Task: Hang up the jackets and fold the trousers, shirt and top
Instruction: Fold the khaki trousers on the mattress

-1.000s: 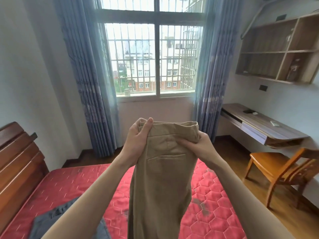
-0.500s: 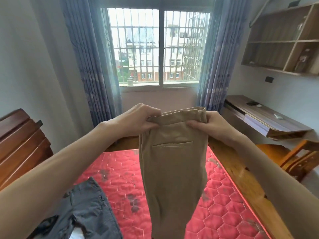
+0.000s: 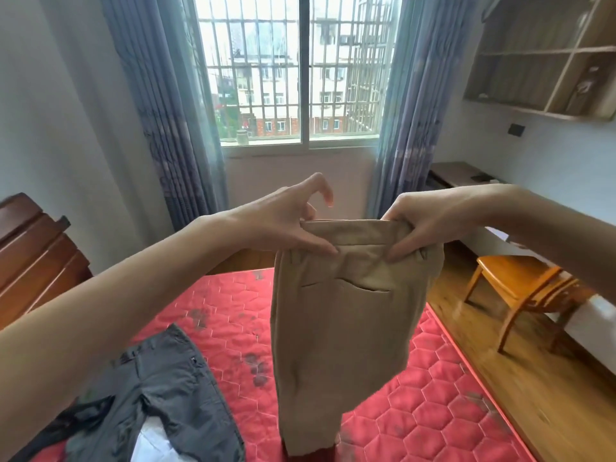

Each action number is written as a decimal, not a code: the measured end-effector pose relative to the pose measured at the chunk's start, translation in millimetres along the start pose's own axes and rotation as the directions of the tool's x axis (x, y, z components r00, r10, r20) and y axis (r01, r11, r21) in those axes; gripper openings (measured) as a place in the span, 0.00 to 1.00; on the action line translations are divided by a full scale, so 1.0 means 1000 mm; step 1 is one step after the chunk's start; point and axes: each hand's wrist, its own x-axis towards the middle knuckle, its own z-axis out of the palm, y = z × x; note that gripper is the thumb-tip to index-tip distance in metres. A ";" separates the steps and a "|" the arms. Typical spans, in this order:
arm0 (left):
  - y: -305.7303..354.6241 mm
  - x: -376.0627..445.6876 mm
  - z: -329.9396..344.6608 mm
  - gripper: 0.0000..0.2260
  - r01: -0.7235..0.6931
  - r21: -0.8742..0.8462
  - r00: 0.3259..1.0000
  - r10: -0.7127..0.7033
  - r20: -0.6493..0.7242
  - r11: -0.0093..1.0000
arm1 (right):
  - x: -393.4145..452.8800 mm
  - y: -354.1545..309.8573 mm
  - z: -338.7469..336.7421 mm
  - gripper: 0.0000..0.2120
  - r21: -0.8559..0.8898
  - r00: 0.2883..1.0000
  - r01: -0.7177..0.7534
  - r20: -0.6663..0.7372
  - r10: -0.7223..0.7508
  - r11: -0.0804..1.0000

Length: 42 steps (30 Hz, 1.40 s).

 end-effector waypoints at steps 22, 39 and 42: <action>-0.126 0.101 -0.016 0.06 0.409 0.451 0.856 -0.505 0.112 0.793 | 0.176 0.018 -0.003 0.07 -0.338 0.954 -0.198 -0.281 0.102 0.920; -0.172 0.129 -0.036 0.10 0.305 0.673 0.944 -0.121 -0.306 0.674 | 0.241 0.051 -0.020 0.06 -0.555 0.725 -0.294 -0.660 -0.196 0.778; -0.202 0.111 0.031 0.10 0.285 0.664 0.955 -0.150 -0.255 0.691 | 0.242 0.074 0.050 0.07 -0.567 0.782 -0.308 -0.608 -0.135 0.764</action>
